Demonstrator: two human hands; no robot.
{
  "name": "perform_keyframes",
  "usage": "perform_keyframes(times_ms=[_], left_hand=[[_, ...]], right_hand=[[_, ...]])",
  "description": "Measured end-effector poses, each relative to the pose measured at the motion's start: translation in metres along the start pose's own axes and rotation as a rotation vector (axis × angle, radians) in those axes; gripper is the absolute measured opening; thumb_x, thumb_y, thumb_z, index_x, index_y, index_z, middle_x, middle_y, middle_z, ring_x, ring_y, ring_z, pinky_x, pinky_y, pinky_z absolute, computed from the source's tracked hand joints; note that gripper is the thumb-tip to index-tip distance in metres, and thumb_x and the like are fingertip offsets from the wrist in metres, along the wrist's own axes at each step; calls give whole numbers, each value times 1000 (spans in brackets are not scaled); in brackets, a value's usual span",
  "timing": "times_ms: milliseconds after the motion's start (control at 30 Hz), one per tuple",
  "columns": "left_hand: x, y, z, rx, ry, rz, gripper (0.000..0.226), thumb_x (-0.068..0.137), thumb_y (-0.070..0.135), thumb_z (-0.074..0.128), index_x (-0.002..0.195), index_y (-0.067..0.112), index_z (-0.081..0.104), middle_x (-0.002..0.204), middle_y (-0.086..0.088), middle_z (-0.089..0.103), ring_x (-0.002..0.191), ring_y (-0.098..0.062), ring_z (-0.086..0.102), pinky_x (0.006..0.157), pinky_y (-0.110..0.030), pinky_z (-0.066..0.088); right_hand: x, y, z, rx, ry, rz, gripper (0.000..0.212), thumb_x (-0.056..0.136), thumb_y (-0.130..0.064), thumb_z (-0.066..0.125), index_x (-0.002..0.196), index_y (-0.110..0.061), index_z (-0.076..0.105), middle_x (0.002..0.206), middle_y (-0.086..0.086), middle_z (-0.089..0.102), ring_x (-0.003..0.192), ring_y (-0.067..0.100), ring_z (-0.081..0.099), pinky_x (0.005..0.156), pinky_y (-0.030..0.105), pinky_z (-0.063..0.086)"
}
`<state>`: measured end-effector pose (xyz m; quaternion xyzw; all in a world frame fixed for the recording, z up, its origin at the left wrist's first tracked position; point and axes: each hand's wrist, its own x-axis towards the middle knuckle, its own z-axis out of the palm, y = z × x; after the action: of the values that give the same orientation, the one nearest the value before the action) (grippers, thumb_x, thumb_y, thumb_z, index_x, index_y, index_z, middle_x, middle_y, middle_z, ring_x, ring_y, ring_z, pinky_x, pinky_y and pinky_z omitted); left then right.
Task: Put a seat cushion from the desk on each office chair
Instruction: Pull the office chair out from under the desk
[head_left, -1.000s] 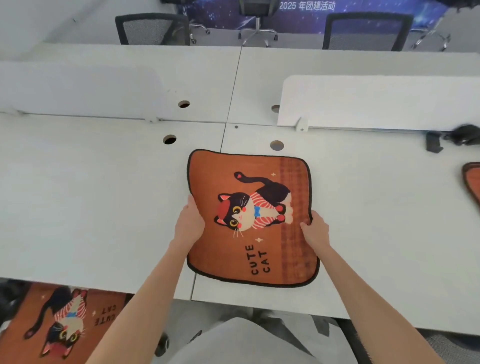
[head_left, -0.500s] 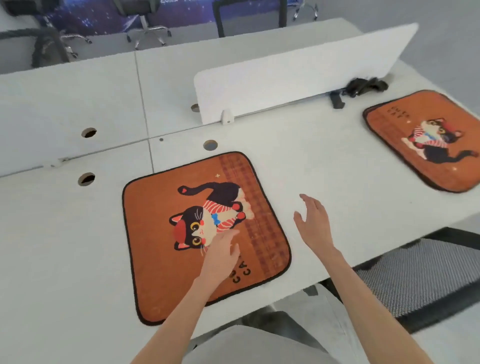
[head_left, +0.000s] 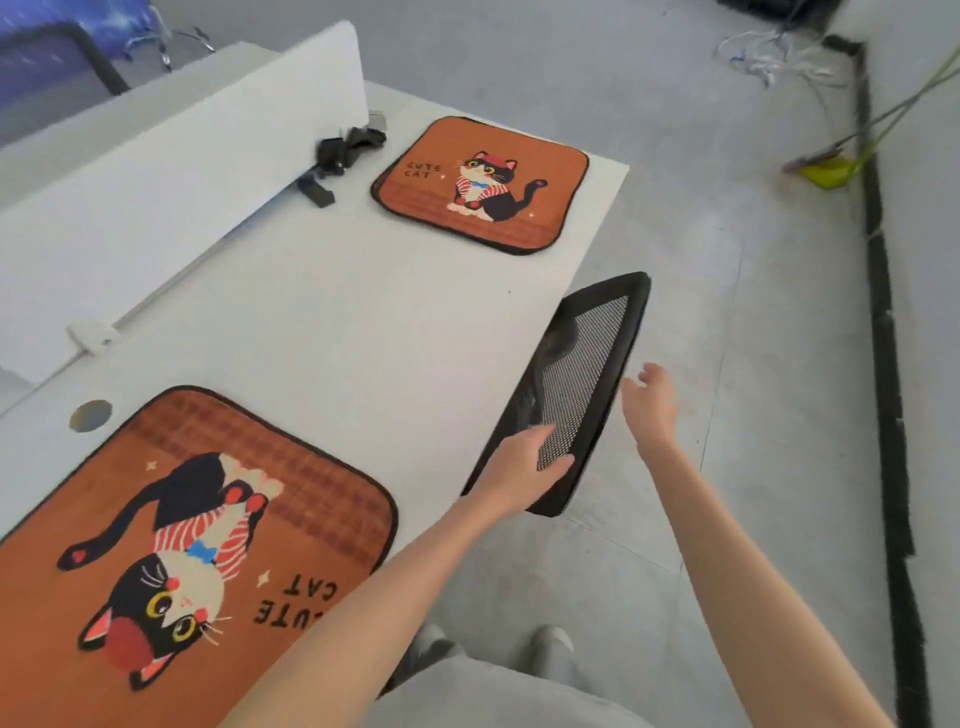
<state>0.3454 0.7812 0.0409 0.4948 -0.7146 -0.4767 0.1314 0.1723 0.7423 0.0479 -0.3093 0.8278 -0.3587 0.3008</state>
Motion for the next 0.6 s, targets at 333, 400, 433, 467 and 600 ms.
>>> perform_keyframes(times_ms=[333, 400, 433, 467, 600], left_hand=[[25, 26, 58, 182, 91, -141, 55, 78, 14, 62, 130, 11, 41, 124, -9, 51, 110, -28, 56, 93, -35, 46], [26, 31, 67, 171, 103, -151, 57, 77, 13, 64, 130, 12, 42, 123, -9, 53, 109, -27, 56, 94, -36, 47], [27, 34, 71, 166, 112, -152, 59, 76, 13, 65, 130, 13, 42, 123, -8, 54, 109, -27, 56, 94, -36, 47], [28, 38, 78, 161, 122, -152, 60, 76, 13, 66, 131, 14, 43, 123, -8, 55, 109, -26, 56, 94, -37, 48], [33, 56, 105, 155, 120, -128, 60, 75, 14, 68, 130, 14, 44, 120, -9, 57, 104, -27, 59, 91, -41, 51]], right_hand=[[28, 18, -5, 528, -491, 370, 18, 90, -5, 52, 72, -7, 53, 70, 7, 53, 64, 17, 51, 57, 32, 47], [33, 24, -10, 514, -500, 361, 18, 91, -6, 52, 73, -9, 52, 71, 6, 52, 63, 16, 50, 58, 31, 47], [36, 27, -13, 518, -495, 355, 18, 91, -7, 52, 73, -9, 52, 72, 6, 53, 64, 16, 50, 58, 31, 47], [38, 30, -17, 516, -493, 351, 18, 91, -8, 51, 74, -9, 52, 72, 5, 53, 65, 16, 51, 58, 31, 47], [48, 46, -44, 516, -468, 332, 20, 92, -9, 50, 72, -9, 51, 72, 4, 53, 64, 14, 50, 56, 29, 46]])
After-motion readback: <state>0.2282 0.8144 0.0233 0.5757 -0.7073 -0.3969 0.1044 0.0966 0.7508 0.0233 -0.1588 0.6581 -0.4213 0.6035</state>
